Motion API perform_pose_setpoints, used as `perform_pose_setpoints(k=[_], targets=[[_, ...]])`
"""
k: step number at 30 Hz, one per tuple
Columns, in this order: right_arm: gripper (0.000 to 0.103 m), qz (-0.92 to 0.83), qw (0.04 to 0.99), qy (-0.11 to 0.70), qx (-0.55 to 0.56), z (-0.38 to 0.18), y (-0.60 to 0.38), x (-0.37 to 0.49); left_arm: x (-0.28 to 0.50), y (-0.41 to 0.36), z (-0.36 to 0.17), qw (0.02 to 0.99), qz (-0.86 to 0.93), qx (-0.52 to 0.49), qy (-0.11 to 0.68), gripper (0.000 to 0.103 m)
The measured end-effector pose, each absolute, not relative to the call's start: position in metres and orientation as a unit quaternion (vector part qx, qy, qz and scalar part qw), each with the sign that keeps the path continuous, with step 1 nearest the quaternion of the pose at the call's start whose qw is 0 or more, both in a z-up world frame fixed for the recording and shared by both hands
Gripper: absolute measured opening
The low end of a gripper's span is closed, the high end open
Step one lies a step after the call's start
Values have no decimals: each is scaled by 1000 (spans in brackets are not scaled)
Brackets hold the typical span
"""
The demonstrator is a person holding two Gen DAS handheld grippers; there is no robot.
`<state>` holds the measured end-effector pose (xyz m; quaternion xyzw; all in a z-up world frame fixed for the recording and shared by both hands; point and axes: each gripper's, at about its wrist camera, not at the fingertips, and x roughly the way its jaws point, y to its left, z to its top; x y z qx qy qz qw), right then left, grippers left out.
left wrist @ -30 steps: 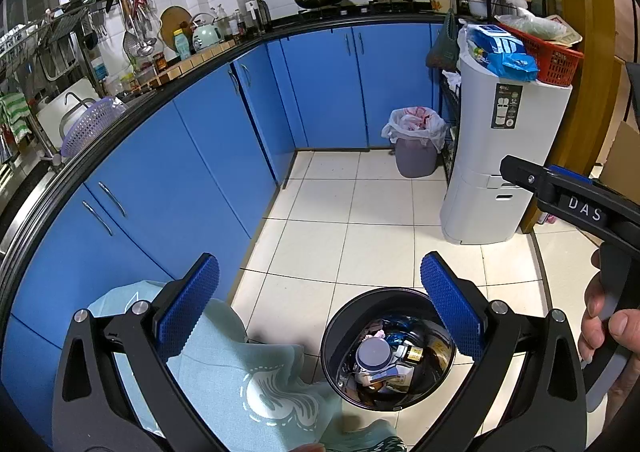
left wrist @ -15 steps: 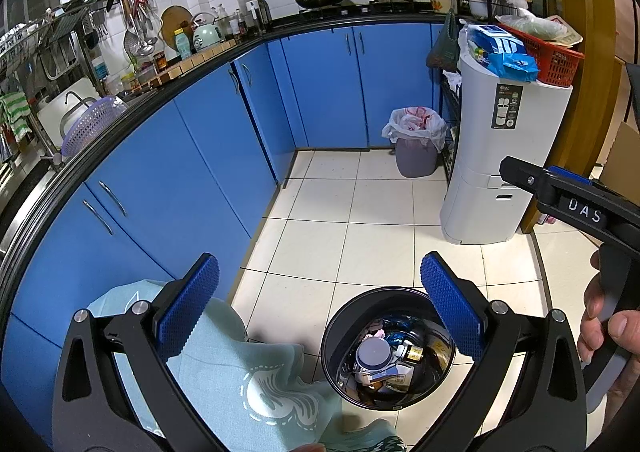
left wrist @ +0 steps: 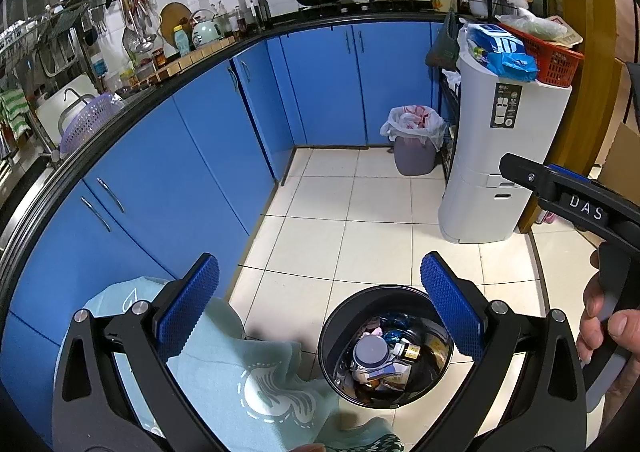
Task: Collect trash
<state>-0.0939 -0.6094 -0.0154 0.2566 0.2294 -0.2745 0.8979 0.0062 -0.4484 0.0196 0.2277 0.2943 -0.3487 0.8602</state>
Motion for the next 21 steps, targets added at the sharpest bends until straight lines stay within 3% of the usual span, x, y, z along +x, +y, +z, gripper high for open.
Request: perform_pose_setpoints(k=[21], targets=[[81, -274, 898, 229, 259, -14, -605, -95, 8, -441, 26, 852, -369, 203, 310, 99]])
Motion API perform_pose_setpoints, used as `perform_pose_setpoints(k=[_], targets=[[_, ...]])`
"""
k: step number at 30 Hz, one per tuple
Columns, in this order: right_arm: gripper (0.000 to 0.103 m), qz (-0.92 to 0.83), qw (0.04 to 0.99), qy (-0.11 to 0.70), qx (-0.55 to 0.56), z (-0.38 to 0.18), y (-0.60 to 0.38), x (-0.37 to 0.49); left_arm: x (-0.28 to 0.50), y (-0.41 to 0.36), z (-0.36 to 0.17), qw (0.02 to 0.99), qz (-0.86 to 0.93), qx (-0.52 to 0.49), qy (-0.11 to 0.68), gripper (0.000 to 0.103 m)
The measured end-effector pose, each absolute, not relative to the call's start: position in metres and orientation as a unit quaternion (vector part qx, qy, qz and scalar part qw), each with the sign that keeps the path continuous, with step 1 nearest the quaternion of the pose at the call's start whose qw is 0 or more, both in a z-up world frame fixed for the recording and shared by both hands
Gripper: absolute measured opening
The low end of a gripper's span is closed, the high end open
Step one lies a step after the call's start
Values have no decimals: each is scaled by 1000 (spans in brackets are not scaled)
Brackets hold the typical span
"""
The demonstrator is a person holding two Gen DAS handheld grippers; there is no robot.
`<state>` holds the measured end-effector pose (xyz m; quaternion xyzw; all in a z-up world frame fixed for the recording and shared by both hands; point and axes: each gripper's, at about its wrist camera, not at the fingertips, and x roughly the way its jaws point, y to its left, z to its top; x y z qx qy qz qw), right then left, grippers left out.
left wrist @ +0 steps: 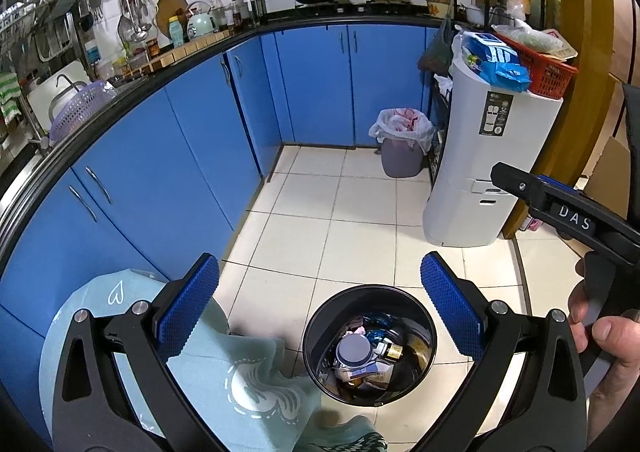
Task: Collect trash
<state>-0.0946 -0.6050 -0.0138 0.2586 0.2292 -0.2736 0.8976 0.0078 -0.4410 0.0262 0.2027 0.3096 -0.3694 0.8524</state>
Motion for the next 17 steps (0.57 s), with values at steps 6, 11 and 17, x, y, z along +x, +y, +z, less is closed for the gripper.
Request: perform_pose_setpoints(k=[6, 11, 17], targets=[[81, -274, 898, 229, 259, -14, -606, -95, 7, -440, 28, 851, -372, 203, 310, 99], [81, -273, 897, 229, 260, -14, -605, -96, 7, -440, 27, 852, -368, 207, 311, 99], [81, -273, 897, 230, 260, -14, -603, -97, 9, -440, 26, 850, -369, 202, 318, 99]])
